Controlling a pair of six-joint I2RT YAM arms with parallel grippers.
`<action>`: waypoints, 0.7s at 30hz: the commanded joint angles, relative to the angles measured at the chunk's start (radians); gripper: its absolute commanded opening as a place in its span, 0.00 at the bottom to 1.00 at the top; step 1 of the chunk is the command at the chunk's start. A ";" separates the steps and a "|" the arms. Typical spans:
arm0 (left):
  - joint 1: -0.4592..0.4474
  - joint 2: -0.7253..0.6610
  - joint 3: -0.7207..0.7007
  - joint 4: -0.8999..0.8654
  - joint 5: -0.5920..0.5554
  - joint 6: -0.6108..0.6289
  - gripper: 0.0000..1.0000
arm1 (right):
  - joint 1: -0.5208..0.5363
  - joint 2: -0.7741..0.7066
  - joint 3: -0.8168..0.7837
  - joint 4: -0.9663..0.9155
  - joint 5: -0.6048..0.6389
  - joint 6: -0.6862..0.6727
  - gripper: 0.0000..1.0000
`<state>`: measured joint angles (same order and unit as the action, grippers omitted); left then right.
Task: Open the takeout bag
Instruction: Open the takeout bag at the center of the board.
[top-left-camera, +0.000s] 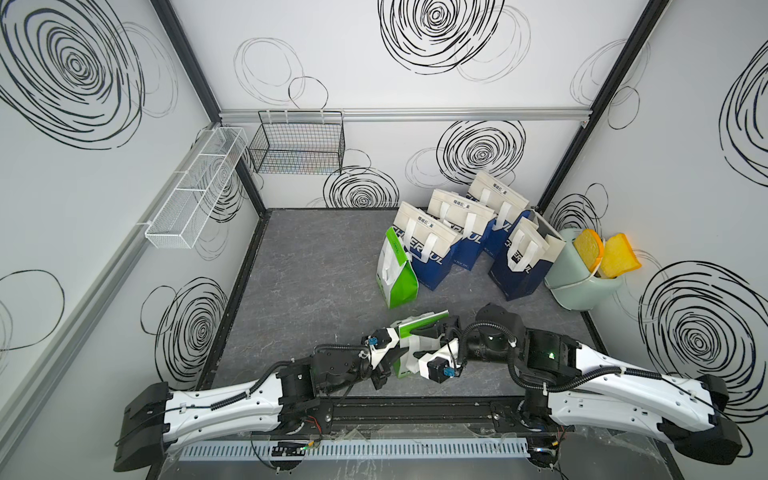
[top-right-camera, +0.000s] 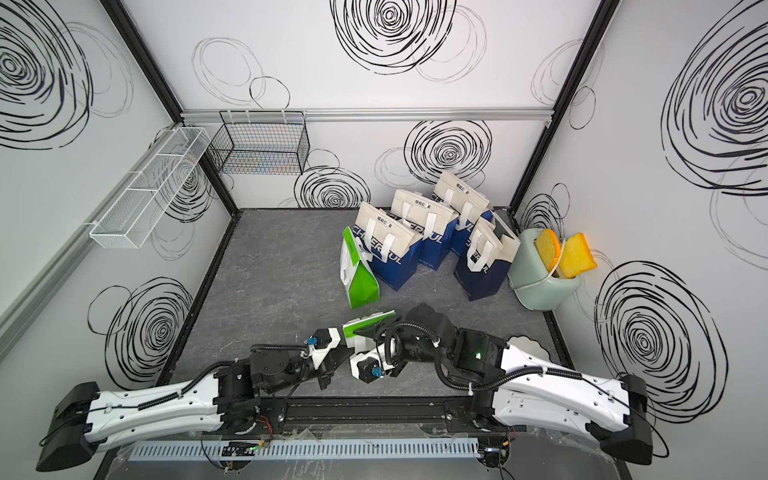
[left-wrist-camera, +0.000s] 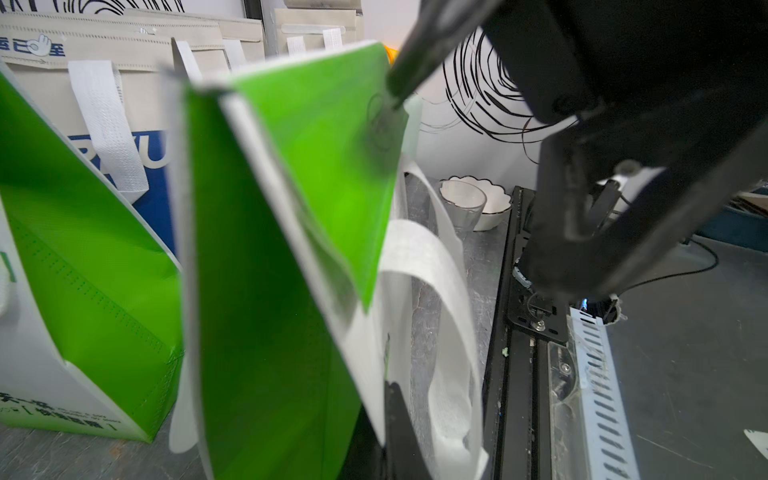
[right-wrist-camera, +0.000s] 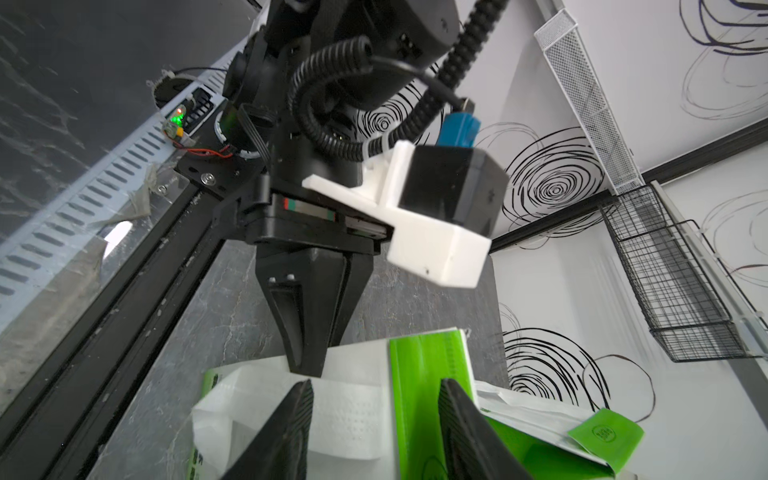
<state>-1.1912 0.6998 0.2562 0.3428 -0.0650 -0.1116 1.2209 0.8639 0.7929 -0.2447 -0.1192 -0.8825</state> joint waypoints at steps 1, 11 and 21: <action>-0.008 -0.003 0.014 0.098 0.033 0.001 0.00 | 0.032 0.009 -0.017 0.089 0.120 -0.067 0.53; -0.033 0.011 0.029 0.099 0.035 0.024 0.00 | 0.079 0.055 -0.073 0.276 0.291 -0.080 0.57; -0.033 -0.011 0.018 0.106 0.030 0.021 0.00 | 0.119 0.088 -0.094 0.369 0.426 -0.052 0.58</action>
<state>-1.2068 0.7067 0.2562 0.3614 -0.0731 -0.0971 1.3342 0.9466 0.7174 0.0368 0.2157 -0.9352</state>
